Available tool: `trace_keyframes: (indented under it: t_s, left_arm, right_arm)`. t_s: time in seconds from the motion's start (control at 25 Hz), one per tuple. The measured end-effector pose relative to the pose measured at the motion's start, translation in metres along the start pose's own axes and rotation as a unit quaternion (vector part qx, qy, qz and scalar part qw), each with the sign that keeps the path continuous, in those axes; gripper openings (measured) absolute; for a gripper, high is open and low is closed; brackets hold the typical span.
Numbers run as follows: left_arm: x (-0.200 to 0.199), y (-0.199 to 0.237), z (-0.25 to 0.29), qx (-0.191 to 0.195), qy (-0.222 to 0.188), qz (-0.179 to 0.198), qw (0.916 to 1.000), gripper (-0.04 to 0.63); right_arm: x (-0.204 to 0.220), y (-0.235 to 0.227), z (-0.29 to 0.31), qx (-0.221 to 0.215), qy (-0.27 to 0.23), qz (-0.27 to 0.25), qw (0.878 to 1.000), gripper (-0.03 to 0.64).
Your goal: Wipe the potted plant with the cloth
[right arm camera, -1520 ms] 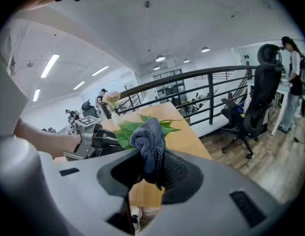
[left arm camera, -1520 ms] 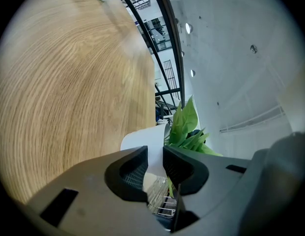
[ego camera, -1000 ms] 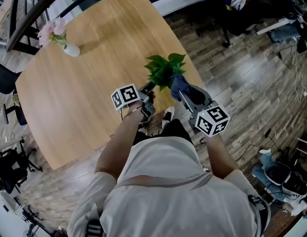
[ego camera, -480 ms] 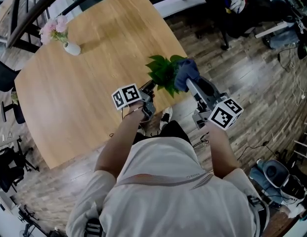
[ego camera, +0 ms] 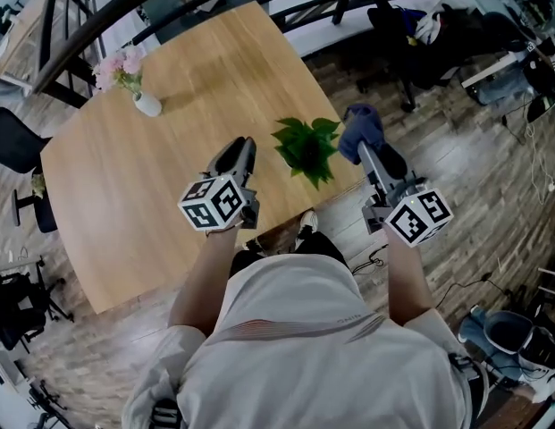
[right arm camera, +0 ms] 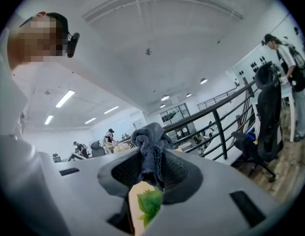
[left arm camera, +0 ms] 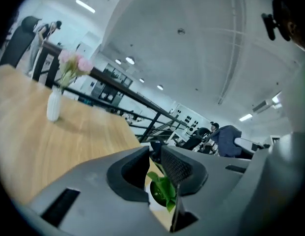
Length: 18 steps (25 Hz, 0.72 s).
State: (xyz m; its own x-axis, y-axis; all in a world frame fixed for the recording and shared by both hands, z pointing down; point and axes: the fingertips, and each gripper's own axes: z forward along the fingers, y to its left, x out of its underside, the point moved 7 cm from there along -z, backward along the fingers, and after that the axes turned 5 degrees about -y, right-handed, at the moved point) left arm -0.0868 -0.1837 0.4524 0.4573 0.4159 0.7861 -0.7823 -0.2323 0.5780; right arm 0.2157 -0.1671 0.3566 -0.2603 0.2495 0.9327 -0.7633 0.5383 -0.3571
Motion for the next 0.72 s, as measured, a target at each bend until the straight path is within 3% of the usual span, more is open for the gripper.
trace_keyframes:
  t_s: [0.12,0.24,0.36,0.56,0.72]
  left_arm:
    - [-0.049,-0.024,-0.022,0.01,-0.046,0.09,0.9948,0.057]
    - [-0.09,-0.051,-0.043,0.022,-0.086,0.168,0.9819,0.048]
    - [-0.121,-0.073,-0.063,0.033,-0.119,0.218,0.9681,0.046]
    - [-0.149,-0.096,-0.085,0.041,-0.157,0.268,0.9497,0.046]
    - [-0.152,-0.094,-0.088,0.035,-0.162,0.269,0.9488,0.046]
  right_arm:
    - [-0.024,0.011,0.001,0.009,-0.029,-0.047,0.998,0.156]
    - [-0.049,0.022,0.0,0.021,-0.058,-0.092,0.994,0.156]
    - [-0.069,0.033,0.003,0.023,-0.082,-0.12,0.989,0.156]
    - [-0.09,0.054,0.005,0.016,-0.106,-0.152,0.983,0.152]
    - [-0.096,0.062,0.01,0.01,-0.112,-0.165,0.98,0.152]
